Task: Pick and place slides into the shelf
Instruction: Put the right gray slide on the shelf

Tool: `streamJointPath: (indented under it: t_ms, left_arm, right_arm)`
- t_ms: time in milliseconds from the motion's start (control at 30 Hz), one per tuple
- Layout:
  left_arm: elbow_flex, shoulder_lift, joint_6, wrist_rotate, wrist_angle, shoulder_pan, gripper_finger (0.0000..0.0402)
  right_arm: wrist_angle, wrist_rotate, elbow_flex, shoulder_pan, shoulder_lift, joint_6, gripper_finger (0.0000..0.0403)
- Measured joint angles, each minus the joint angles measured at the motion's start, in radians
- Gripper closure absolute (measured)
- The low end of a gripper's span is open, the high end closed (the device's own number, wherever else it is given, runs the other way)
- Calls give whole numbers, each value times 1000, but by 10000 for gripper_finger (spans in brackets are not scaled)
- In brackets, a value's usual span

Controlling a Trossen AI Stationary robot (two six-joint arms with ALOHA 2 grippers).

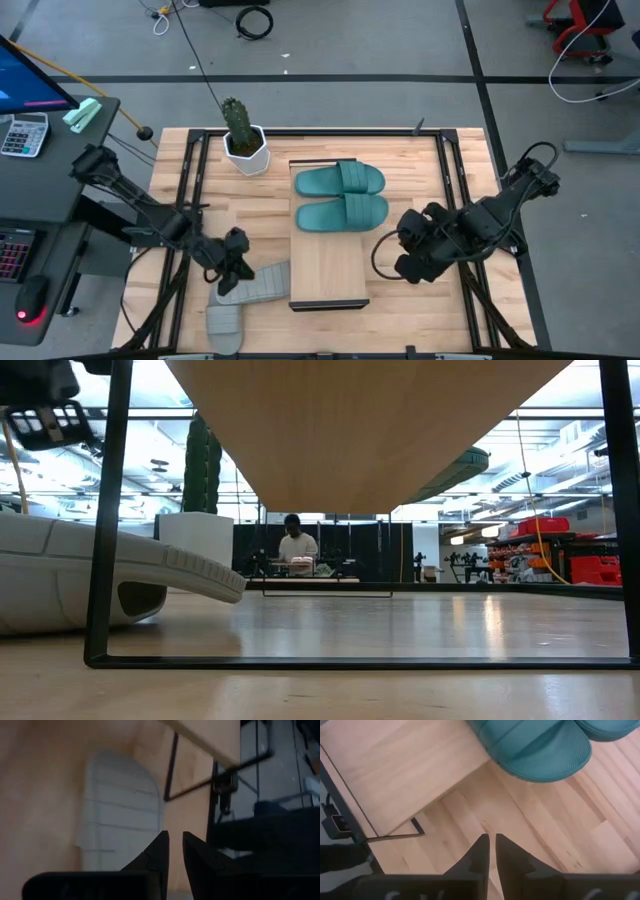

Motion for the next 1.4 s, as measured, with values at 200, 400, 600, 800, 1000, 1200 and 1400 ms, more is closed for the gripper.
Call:
streamJointPath:
  t_ms: [200, 400, 600, 800, 1000, 1200, 1400]
  left_arm:
    - [0, 112, -38, 77, 60, -31, 330]
    - [0, 148, -51, 122, 90, -55, 318]
    - [0, 152, -44, 126, 89, -83, 303]
    - [0, 157, 27, 124, 25, -99, 279]
    - [0, 157, 27, 112, -3, -62, 247]
    - [25, 204, -13, 86, 18, -34, 259]
    - [176, 306, 24, 47, -105, -36, 300]
  right_arm:
    - [0, 41, 0, 32, 0, 56, 364]
    - [-1, 50, 0, 37, 0, 71, 364]
    - [-3, 64, 0, 37, 1, 101, 364]
    - [-6, 104, 0, 37, 1, 183, 364]
    - [-6, 114, 0, 37, 1, 229, 364]
    - [-6, 108, -35, 46, 1, 228, 364]
    - [37, 25, -142, 110, 2, 348, 364]
